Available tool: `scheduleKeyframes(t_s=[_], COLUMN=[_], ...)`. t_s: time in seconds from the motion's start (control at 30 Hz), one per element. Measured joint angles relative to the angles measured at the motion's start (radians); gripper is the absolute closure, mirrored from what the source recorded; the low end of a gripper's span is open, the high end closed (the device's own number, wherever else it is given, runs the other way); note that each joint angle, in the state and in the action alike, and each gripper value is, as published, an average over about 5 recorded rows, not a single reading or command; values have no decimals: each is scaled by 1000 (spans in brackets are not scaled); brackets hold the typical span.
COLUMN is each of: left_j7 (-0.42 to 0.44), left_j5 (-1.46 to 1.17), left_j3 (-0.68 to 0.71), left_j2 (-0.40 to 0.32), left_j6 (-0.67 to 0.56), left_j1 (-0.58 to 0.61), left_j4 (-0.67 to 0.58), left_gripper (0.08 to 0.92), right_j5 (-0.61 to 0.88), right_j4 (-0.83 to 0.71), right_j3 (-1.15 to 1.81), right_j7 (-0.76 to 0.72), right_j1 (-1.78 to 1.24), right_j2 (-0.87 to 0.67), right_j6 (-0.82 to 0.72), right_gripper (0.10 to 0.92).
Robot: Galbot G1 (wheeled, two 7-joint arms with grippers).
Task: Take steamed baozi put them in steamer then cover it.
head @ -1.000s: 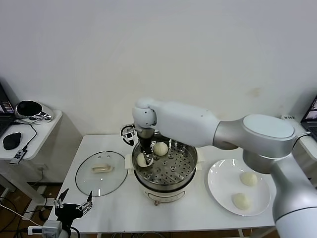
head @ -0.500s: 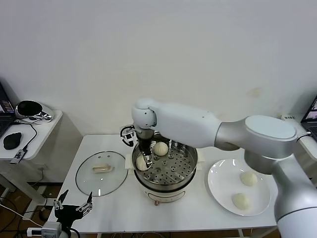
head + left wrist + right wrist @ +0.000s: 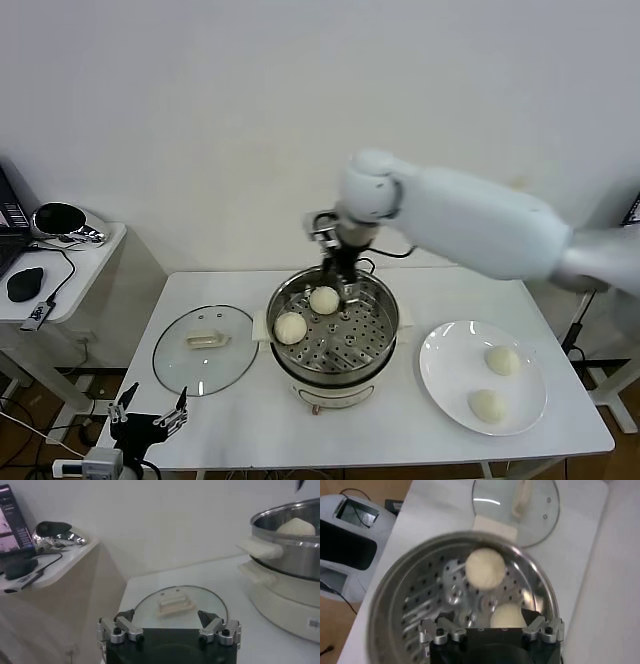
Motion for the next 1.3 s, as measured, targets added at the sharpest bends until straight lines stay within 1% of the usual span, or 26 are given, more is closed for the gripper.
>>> scheduleKeyframes(t_s=[0.3,0.53,0.87,1.3], left_j7=[-3,-1,0,0], left_j5=[4,7,8,12], left_j3=[-3,-4,2,-2], left_j2=[8,6,-4,0], left_j6=[-1,-1,-1,-2], left_j1=[0,-6,3,-6], left_j4=[18,29,35,71], left_gripper=[177,177,177,177], right_j5=[-90,-185,-316,-416], right_j4=[146,186,179,120], right_j3=[76,192,360,426], right_j7=[-21,-26,-27,-27], right_j1=[-80,-256,-545,-718], right_j2=[-304,-438,-488,-465], right_j6=[64,108,149,182], right_gripper=[203,203,203,203])
